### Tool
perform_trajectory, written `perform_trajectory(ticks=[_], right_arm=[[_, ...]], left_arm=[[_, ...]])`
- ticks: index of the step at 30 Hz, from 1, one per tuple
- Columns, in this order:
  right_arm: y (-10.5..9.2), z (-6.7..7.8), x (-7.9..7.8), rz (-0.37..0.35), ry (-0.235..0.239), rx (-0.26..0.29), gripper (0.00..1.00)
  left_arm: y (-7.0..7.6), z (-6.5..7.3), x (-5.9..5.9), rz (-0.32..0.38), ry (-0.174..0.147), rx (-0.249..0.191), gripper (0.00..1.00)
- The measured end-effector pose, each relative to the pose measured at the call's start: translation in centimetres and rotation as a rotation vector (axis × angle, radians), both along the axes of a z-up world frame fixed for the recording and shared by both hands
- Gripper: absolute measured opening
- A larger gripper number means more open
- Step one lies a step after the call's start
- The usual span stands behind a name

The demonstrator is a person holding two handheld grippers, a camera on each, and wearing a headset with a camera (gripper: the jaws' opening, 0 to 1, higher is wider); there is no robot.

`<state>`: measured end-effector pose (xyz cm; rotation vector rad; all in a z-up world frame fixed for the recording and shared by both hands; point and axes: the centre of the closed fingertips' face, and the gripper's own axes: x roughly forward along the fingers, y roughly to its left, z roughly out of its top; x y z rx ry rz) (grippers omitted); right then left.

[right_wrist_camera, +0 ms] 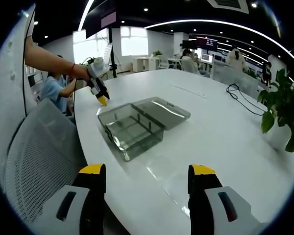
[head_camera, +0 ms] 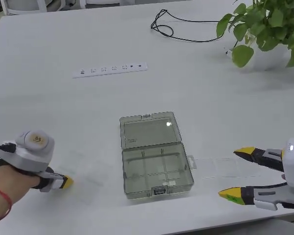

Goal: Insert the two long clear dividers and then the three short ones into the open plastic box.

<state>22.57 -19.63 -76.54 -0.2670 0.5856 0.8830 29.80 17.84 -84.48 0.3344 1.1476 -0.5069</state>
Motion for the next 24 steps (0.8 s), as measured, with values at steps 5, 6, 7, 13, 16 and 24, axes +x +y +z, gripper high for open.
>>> perform_trajectory(ticks=[5, 6, 7, 13, 16, 24], right_arm=[[0.10, -0.04, 0.05, 0.001, 0.000, 0.000, 0.69], [0.12, -0.06, 0.05, 0.001, 0.000, 0.000, 0.69], [0.14, -0.07, 0.06, 0.001, 0.000, 0.001, 0.69], [0.04, -0.21, 0.03, 0.003, 0.002, -0.002, 0.69], [-0.04, -0.24, -0.01, 0.003, 0.003, -0.003, 0.69], [0.01, -0.40, -0.12, 0.006, 0.006, -0.007, 0.68]], left_arm=[[0.12, -0.08, 0.10, 0.012, 0.005, 0.002, 0.32], [0.13, -0.13, 0.13, 0.012, 0.006, 0.004, 0.32], [0.12, -0.17, 0.14, 0.016, 0.007, 0.003, 0.32], [0.09, -0.23, 0.16, 0.020, 0.006, 0.001, 0.32], [-0.06, -0.15, 0.06, 0.034, 0.010, -0.016, 0.31], [-0.29, -0.01, -0.39, 0.059, 0.010, -0.064, 0.31]])
